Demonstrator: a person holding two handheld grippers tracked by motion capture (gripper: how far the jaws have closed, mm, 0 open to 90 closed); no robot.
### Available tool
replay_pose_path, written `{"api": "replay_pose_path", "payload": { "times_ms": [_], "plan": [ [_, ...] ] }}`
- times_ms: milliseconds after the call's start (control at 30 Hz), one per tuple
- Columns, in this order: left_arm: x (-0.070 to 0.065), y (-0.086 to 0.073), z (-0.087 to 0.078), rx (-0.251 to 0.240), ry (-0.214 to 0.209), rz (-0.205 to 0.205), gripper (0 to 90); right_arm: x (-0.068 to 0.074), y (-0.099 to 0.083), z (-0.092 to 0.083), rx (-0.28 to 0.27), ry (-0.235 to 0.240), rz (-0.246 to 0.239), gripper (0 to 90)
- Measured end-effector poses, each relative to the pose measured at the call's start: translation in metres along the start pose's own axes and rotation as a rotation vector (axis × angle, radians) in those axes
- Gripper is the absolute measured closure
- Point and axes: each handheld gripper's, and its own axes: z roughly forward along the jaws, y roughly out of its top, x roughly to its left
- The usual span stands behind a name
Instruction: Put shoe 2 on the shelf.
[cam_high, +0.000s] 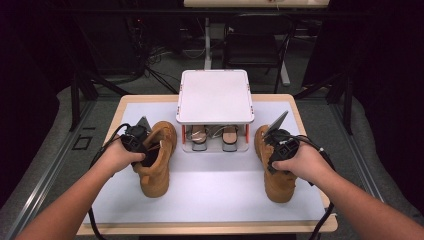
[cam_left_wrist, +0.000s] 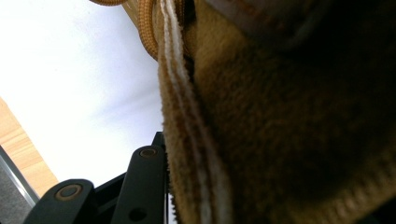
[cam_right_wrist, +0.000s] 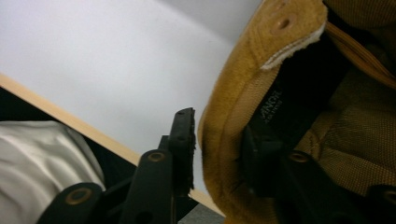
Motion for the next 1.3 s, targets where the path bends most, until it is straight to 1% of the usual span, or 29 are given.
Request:
{"api": "replay_pose_path", "payload": {
  "times_ms": [33,67,100,133,167,200,300,367,400,467,500,533,567,600,667,700,733,767,833,867,900,967,1033,1067,1133,1167,1233,1267,1300],
  "plan": [
    [0.000,0.000,0.000,0.000,0.000,0.000,64.6,-0.001,0.001,-0.004,0.009,0.001,-0.006,64.9],
    [0.000,0.000,0.000,0.000,0.000,0.000,64.7,-0.001,0.001,-0.007,0.004,0.001,-0.006,64.5],
    [0.000,0.000,0.000,0.000,-0.001,0.000,64.6,-0.002,0.001,-0.010,-0.018,0.006,0.007,63.5],
    [0.000,0.000,0.000,0.000,0.000,0.001,64.5,-0.003,0.002,-0.015,-0.014,0.005,0.001,62.3],
    [0.000,0.000,0.000,0.000,0.000,0.001,64.5,-0.003,0.002,-0.015,-0.014,0.005,0.001,62.3],
    [0.000,0.000,0.000,0.000,-0.001,0.001,64.5,-0.006,0.003,-0.025,-0.044,-0.002,0.006,61.3],
    [0.000,0.000,0.000,0.000,-0.001,0.000,64.5,-0.010,0.004,-0.036,-0.065,-0.030,0.005,60.7],
    [0.000,0.000,0.000,0.000,-0.004,-0.005,64.4,-0.013,0.004,-0.042,-0.077,-0.054,0.016,60.4],
    [0.000,0.000,0.000,0.001,-0.004,-0.005,64.4,-0.015,0.004,-0.046,-0.070,-0.067,0.013,60.4],
    [0.000,0.000,0.000,0.001,-0.004,-0.006,64.3,-0.021,0.003,-0.050,-0.075,-0.093,0.021,60.3],
    [0.000,0.000,0.000,0.001,-0.004,-0.006,64.3,-0.024,0.003,-0.052,-0.070,-0.100,0.028,60.2],
    [0.000,0.000,0.000,0.002,-0.004,-0.005,64.3,-0.024,0.003,-0.052,-0.070,-0.100,0.028,60.2],
    [0.000,0.000,0.000,0.002,-0.004,-0.004,64.2,-0.029,0.002,-0.053,-0.064,-0.107,0.034,60.2],
    [0.000,0.000,0.000,0.002,-0.005,-0.005,64.1,-0.036,0.000,-0.054,-0.073,-0.126,0.056,60.2],
    [0.000,0.000,0.000,0.002,-0.004,-0.004,64.1,-0.039,-0.001,-0.054,-0.072,-0.126,0.064,60.0],
    [0.000,0.000,0.000,0.002,-0.004,-0.005,64.1,-0.042,-0.002,-0.054,-0.078,-0.129,0.076,59.9],
    [0.000,0.000,0.000,0.003,-0.003,-0.005,64.0,-0.050,-0.004,-0.054,-0.078,-0.135,0.092,59.9],
    [0.000,0.000,0.000,0.003,-0.003,-0.005,64.0,-0.052,-0.005,-0.053,-0.082,-0.137,0.102,59.9],
    [0.000,0.000,0.001,0.003,-0.003,-0.006,64.0,-0.055,-0.006,-0.053,-0.075,-0.139,0.102,59.8],
    [0.000,0.001,0.001,0.005,-0.002,-0.006,64.0,-0.060,-0.008,-0.050,-0.073,-0.142,0.117,59.6],
    [0.000,0.001,0.001,0.005,-0.002,-0.005,64.0,-0.062,-0.009,-0.049,-0.065,-0.140,0.118,59.5],
    [0.000,0.001,0.001,0.007,0.000,-0.006,64.0,-0.065,-0.010,-0.044,-0.068,-0.139,0.132,59.5],
    [0.000,0.001,0.001,0.008,-0.001,-0.007,64.0,-0.067,-0.011,-0.042,-0.061,-0.141,0.128,59.5],
    [0.000,0.001,0.001,0.008,0.000,-0.007,63.9,-0.070,-0.012,-0.035,-0.050,-0.133,0.130,59.5],
    [0.000,0.001,0.001,0.008,-0.001,-0.009,64.0,-0.072,-0.012,-0.030,-0.042,-0.127,0.133,59.4],
    [0.000,0.001,0.001,0.009,0.000,-0.009,63.9,-0.072,-0.013,-0.025,-0.044,-0.121,0.143,59.4],
    [0.000,0.001,0.001,0.009,-0.001,-0.009,64.0,-0.072,-0.013,-0.022,-0.044,-0.117,0.143,59.3],
    [0.000,0.001,0.001,0.007,0.000,-0.006,64.0,-0.073,-0.013,-0.021,-0.035,-0.113,0.138,59.3],
    [0.000,0.001,0.001,0.010,-0.001,-0.009,63.9,-0.072,-0.014,-0.014,-0.044,-0.105,0.150,59.4]
  ]
}}
